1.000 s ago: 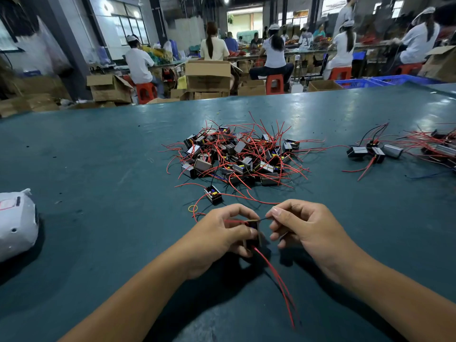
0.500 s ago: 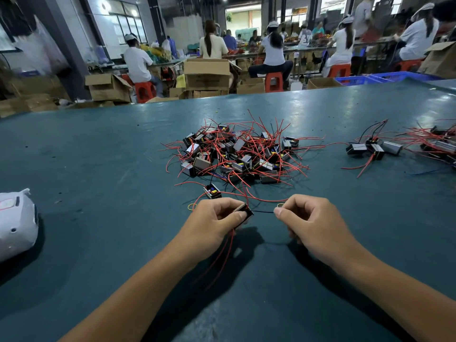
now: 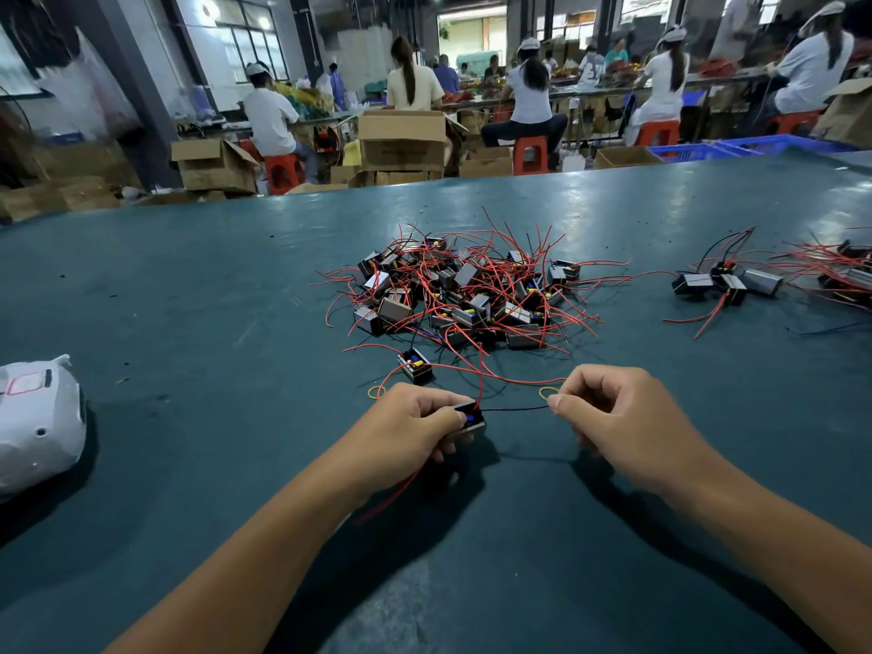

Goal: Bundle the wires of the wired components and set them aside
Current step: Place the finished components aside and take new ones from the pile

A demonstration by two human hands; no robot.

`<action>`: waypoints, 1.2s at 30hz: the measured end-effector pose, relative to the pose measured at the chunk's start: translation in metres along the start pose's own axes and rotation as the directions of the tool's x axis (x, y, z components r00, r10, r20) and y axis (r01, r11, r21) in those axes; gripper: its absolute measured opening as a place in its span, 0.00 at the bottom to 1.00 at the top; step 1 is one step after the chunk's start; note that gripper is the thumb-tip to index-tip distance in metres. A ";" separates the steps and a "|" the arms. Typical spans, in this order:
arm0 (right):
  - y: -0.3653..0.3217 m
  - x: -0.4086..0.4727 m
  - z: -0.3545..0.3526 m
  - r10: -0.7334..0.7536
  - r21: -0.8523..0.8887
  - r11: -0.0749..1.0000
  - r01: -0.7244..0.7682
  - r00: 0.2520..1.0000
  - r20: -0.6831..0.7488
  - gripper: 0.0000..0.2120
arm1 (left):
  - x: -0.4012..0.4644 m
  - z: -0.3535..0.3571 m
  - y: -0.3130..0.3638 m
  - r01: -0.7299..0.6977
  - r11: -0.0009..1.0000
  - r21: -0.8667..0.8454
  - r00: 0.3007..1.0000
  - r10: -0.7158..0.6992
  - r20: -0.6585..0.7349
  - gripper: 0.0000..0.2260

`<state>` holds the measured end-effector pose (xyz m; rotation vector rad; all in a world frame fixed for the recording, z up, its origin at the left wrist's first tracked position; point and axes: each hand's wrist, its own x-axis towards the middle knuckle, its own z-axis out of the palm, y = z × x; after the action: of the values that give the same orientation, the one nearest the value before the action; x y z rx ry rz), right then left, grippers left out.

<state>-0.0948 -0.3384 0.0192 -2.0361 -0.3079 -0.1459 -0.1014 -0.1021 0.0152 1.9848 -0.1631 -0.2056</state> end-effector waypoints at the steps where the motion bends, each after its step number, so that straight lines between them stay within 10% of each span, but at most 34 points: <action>1: 0.000 0.000 -0.001 -0.001 0.008 1.000 0.001 1.000 0.002 0.12 | 0.000 0.000 0.000 0.002 1.000 0.006 1.000 -0.002 0.009 0.14; 16: 0.001 0.004 -0.004 -0.027 -0.081 0.996 0.026 1.000 -0.013 0.11 | 0.000 -0.002 -0.001 0.029 0.997 0.072 0.999 -0.030 0.018 0.05; 25: 0.005 0.007 -0.006 -0.056 -0.146 0.988 0.048 0.997 -0.056 0.12 | -0.003 -0.011 0.003 -0.171 0.859 0.482 0.985 0.147 0.087 0.02; 36: 0.002 0.005 -0.005 0.010 0.047 0.999 -0.018 0.986 0.167 0.11 | -0.006 -0.028 0.005 -0.204 0.791 0.577 0.979 0.172 0.109 0.05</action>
<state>-0.0895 -0.3432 0.0206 -2.0061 -0.3975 0.0403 -0.1012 -0.0775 0.0316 2.5639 -0.5095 -0.0763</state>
